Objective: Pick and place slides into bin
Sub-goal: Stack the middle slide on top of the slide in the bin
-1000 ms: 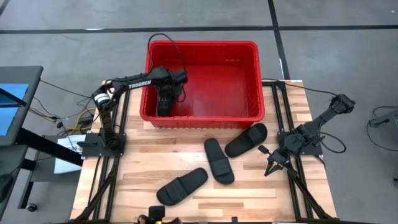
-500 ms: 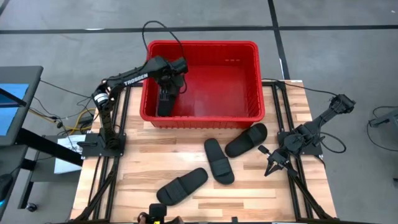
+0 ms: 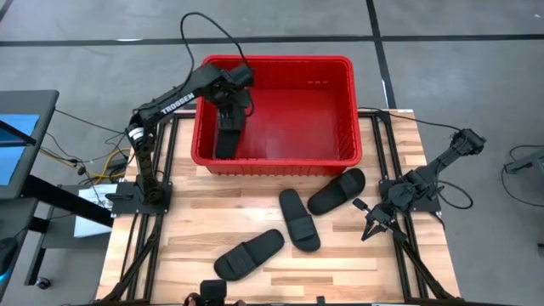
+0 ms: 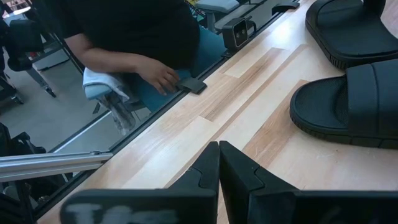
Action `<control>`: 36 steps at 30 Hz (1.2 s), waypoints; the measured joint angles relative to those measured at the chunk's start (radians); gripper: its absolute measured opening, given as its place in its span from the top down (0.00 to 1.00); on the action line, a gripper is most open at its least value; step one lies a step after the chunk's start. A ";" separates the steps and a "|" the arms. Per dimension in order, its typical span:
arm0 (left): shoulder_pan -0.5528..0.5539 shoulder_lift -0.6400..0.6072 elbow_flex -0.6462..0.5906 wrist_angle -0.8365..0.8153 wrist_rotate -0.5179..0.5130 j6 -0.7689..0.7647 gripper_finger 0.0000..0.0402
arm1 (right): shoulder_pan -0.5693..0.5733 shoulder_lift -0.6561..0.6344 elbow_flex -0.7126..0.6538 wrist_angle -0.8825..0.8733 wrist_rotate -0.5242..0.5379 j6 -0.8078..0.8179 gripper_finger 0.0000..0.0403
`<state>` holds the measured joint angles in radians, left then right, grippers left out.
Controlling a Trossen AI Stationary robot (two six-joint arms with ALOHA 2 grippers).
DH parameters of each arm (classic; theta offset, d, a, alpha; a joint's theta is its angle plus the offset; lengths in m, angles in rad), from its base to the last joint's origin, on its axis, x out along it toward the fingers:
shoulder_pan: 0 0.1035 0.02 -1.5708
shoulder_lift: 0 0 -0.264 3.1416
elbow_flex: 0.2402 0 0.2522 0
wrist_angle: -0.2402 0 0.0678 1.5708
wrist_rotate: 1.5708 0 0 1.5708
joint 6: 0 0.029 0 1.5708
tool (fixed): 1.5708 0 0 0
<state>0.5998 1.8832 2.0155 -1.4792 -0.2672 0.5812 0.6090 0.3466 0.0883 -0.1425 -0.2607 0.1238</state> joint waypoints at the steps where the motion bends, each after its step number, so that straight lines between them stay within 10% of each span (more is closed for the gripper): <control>1: -0.004 0.000 0.013 -0.006 0.005 -0.004 0.59 | 0.000 0.000 0.000 0.000 0.000 0.000 1.00; 13: -0.068 -0.040 0.136 0.042 0.203 -0.093 0.59 | 0.000 0.000 0.000 0.000 0.000 0.000 1.00; 27: -0.235 -0.225 0.139 0.067 0.964 -0.142 0.59 | 0.000 0.000 0.000 0.000 0.000 0.000 1.00; 36: -0.474 -0.262 0.139 0.102 0.878 -0.197 0.67 | 0.000 0.000 0.000 0.000 0.000 0.000 1.00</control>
<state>0.1261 1.6211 2.1540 -1.3777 0.6110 0.3847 0.6087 0.3466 0.0883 -0.1421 -0.2607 0.1237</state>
